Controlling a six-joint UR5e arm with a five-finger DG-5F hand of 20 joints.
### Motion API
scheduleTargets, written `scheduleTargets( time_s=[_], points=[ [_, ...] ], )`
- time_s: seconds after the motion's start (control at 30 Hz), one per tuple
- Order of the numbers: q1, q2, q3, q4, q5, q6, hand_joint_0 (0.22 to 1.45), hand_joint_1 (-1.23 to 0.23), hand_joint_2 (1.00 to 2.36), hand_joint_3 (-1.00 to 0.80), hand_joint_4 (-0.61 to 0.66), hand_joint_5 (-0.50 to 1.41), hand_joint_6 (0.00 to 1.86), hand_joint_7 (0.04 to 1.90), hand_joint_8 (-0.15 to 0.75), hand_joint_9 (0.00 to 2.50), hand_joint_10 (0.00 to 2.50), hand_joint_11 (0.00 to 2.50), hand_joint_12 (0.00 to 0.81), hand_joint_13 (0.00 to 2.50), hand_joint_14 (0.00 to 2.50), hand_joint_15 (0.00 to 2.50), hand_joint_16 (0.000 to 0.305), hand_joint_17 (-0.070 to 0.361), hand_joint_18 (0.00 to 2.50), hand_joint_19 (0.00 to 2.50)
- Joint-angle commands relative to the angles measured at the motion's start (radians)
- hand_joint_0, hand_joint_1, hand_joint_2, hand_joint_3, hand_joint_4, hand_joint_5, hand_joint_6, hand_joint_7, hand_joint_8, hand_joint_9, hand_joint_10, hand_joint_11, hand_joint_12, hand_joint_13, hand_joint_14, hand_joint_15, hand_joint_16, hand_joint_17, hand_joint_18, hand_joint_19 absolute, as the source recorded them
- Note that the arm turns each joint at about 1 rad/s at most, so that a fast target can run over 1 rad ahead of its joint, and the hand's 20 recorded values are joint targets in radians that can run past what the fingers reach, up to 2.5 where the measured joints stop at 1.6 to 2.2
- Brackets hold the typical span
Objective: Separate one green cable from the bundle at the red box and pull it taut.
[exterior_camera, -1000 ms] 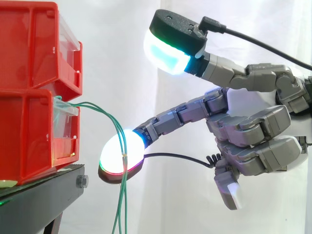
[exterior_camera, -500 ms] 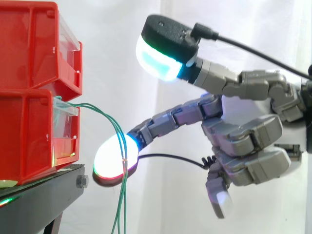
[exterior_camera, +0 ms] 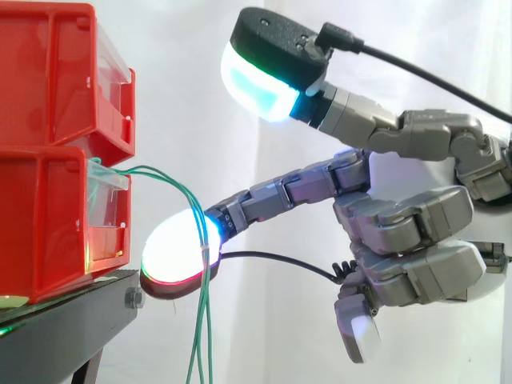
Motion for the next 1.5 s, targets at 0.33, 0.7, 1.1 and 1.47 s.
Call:
scheduleTargets(
  time_s=[0.33, 0.7, 1.1, 1.47],
  points=[
    [0.024, -0.001, 0.000, 0.001, 0.038, 0.117, 0.36, -0.41, 1.00, -0.50, 0.18, 0.00, 0.50, 0.77, 0.206, 2.50, 0.19, 2.03, 0.432, 2.26, 0.02, 1.23, 0.085, 0.192, 2.50, 0.41],
    [0.053, -0.001, 0.000, -0.035, 0.068, 0.213, 0.37, -0.44, 1.00, -0.50, 0.16, 0.00, 0.50, 0.79, 0.206, 2.50, 0.24, 2.01, 0.419, 2.26, 0.02, 1.23, 0.083, 0.187, 2.50, 0.42],
    [0.064, -0.001, 0.000, -0.080, 0.070, 0.295, 0.37, -0.58, 1.00, -0.50, 0.15, 0.00, 0.50, 0.82, 0.198, 2.50, 0.32, 1.98, 0.413, 2.26, 0.02, 1.24, 0.083, 0.187, 2.50, 0.42],
    [0.067, 0.001, 0.000, -0.112, 0.067, 0.348, 0.39, -0.68, 1.00, -0.50, 0.07, 0.04, 0.50, 0.93, 0.151, 2.50, 1.10, 1.63, 0.375, 2.32, 0.03, 1.28, 0.080, 0.179, 2.50, 0.42]
  ],
)
